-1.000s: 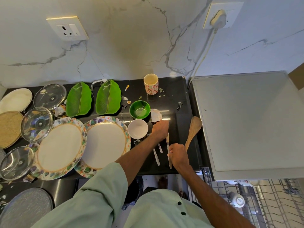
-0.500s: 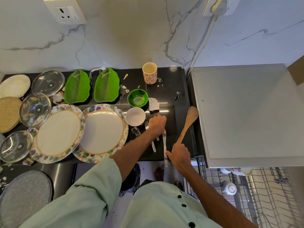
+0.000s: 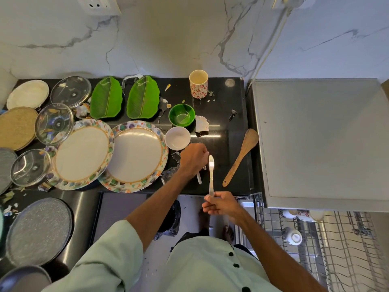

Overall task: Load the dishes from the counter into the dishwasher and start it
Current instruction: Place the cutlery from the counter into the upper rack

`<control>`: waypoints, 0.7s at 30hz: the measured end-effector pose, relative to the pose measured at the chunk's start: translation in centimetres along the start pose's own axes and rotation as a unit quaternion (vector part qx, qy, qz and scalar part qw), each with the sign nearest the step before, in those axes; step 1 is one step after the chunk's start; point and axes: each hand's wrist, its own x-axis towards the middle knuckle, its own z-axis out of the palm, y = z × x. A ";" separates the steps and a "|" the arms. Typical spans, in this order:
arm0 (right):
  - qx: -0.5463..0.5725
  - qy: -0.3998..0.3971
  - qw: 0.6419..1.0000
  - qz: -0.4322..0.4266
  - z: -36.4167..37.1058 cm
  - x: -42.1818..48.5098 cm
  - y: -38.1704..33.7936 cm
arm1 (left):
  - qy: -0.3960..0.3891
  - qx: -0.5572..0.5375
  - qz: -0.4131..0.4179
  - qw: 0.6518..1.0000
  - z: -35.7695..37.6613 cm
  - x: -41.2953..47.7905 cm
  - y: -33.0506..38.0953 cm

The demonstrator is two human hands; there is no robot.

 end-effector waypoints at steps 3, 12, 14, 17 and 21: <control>0.047 -0.034 0.998 -0.037 -0.4 -1.1 -1.8 | 0.050 -0.018 -0.100 0.994 0.0 -2.4 -1.7; 0.002 -0.015 0.997 -0.070 -0.5 -0.6 -4.2 | -0.033 -0.015 -0.199 0.979 1.0 -3.9 -0.7; 0.005 -0.016 0.997 -0.078 -0.5 -0.6 -4.3 | -0.031 -0.027 -0.213 0.976 0.5 -3.3 -0.2; 0.011 -0.006 0.996 -0.086 -0.6 -0.7 -4.4 | -0.037 -0.046 -0.226 0.972 0.1 -2.6 0.1; 0.034 -0.013 0.993 -0.115 -1.2 -0.6 -4.6 | -0.043 -0.079 -0.236 0.968 -0.1 -2.1 0.2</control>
